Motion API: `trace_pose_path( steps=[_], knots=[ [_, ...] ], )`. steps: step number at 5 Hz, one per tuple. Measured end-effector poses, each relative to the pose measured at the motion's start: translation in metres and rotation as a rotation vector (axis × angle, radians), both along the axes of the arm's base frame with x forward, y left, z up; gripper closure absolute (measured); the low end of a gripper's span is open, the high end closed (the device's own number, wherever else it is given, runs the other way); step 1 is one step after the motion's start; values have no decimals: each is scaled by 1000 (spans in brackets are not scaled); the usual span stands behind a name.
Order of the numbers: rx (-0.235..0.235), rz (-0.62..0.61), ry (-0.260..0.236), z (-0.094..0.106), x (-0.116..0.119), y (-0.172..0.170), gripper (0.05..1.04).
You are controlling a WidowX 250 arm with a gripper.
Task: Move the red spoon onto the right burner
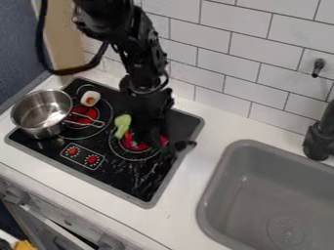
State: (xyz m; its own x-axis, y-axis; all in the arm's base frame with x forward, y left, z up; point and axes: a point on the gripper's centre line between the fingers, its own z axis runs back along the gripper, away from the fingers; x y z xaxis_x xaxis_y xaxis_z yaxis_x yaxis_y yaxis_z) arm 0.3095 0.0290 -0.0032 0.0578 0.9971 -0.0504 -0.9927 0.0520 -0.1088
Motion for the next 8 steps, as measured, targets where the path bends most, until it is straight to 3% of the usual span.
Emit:
trace_pose_path(
  steps=[2, 4, 6, 7, 8],
  knots=[
    [2, 36, -1, 1, 29, 19, 771],
    [33, 45, -3, -3, 41, 35, 771],
    [36, 11, 16, -11, 22, 20, 771],
    [55, -41, -6, -14, 16, 4, 771],
    [80, -57, -23, -18, 15, -1, 711]
  ],
)
